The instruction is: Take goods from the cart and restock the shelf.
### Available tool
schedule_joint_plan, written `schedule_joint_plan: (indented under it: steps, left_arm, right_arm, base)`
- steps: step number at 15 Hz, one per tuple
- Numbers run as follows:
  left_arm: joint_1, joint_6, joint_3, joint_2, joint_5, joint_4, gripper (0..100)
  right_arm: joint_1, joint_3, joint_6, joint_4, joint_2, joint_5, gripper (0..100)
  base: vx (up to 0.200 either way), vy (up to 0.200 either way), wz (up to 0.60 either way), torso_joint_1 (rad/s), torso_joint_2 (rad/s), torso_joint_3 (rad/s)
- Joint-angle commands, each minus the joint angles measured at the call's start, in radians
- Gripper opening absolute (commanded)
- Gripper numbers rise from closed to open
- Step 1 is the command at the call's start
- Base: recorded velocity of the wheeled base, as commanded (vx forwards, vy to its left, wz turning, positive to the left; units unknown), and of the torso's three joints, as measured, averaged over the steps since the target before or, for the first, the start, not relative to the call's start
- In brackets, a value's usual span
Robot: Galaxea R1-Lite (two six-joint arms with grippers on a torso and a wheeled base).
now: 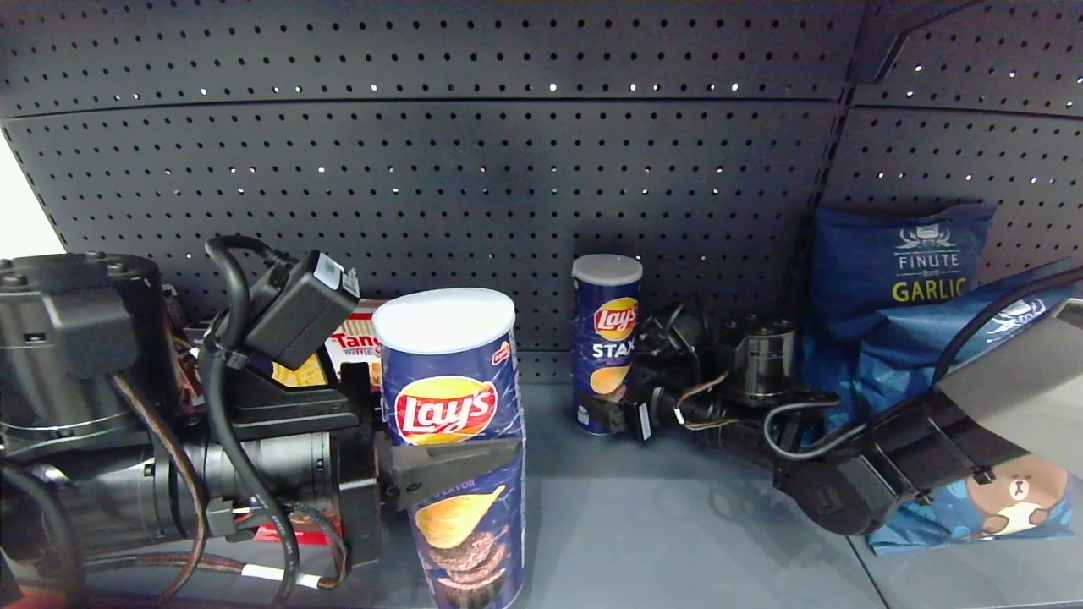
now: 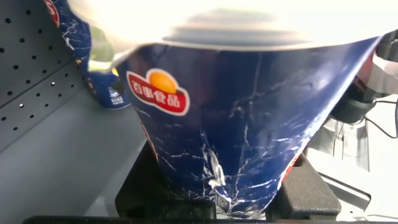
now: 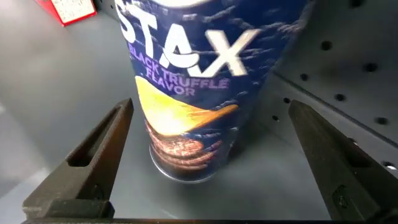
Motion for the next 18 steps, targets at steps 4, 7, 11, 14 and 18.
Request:
schedule_joint_plan:
  steps: [4, 7, 11, 14, 18]
  left_arm:
    - [0.0, 0.0, 0.003, 0.003, 0.0, -0.001, 0]
    - [0.0, 0.0, 0.007, 0.002, 0.0, -0.001, 0]
    - [0.0, 0.0, 0.008, 0.002, 0.0, -0.001, 0]
    - [0.0, 0.0, 0.007, 0.002, 0.0, -0.001, 0]
    - [0.0, 0.0, 0.007, 0.0, 0.0, -0.001, 0]
  right_arm:
    - [0.006, -0.067, 0.002, -0.002, 0.068, -0.001, 100]
    - [0.009, -0.084, 0.012, -0.008, 0.083, -0.002, 0]
    - [0.017, -0.072, 0.012, -0.008, 0.068, -0.007, 0]
    - [0.043, -0.017, 0.008, -0.008, -0.009, -0.01, 0]
    - [0.117, 0.044, 0.012, -0.008, -0.112, -0.124, 0]
  base:
    - [0.0, 0.0, 0.0, 0.0, 0.0, 0.0]
    - [0.0, 0.0, 0.0, 0.0, 0.0, 0.0]
    - [0.0, 0.0, 0.0, 0.0, 0.0, 0.0]
    - [0.0, 0.0, 0.0, 0.0, 0.0, 0.0]
    - [0.0, 0.0, 0.0, 0.0, 0.0, 0.0]
